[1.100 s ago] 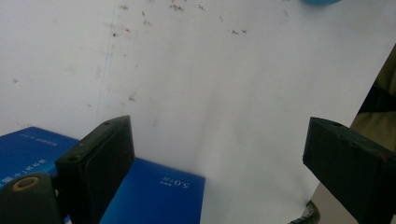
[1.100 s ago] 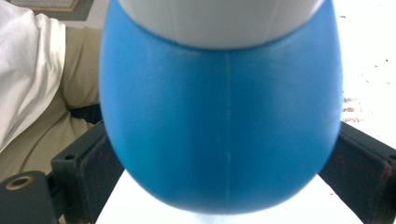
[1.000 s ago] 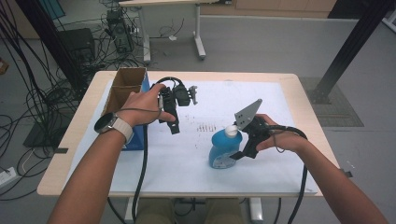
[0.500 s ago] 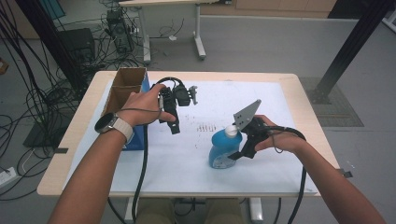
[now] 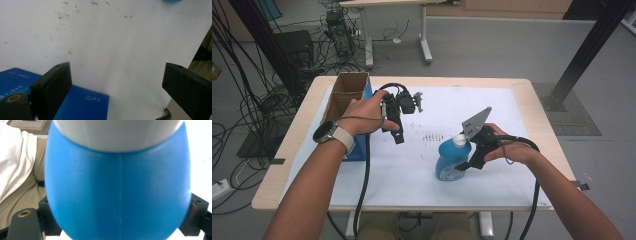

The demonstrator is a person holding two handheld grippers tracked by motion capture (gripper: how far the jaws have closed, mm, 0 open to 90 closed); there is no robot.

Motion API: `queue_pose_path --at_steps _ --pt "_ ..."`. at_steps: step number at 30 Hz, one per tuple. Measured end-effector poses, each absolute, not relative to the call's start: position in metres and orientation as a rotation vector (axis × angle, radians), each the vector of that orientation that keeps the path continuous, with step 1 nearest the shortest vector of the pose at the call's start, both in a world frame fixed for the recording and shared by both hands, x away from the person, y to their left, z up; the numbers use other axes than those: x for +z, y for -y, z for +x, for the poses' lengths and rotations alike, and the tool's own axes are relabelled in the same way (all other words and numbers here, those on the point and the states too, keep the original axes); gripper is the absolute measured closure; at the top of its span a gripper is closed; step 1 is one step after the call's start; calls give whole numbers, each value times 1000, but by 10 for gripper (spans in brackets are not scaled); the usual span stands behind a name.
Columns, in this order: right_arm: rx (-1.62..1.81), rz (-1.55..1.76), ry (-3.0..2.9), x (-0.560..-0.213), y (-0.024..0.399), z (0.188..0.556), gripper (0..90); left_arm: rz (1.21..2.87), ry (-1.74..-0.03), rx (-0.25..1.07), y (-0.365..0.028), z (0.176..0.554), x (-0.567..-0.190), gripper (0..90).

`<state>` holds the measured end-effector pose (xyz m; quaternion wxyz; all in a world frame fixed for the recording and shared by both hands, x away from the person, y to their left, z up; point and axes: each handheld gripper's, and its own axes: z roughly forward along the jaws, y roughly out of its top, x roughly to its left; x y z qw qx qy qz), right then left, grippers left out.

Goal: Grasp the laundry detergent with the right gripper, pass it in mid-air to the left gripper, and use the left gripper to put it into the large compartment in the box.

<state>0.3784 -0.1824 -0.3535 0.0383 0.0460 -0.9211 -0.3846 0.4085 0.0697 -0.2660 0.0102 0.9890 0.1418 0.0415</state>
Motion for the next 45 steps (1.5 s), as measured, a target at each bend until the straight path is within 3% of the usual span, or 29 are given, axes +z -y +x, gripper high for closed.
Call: queue_pose_path --at_steps 12,45 --pt "-1204 155 2808 -355 183 378 198 3089 -441 125 -69 408 -267 94" --pt "-1268 163 2800 -360 185 377 205 3085 -445 124 -69 409 -269 95"
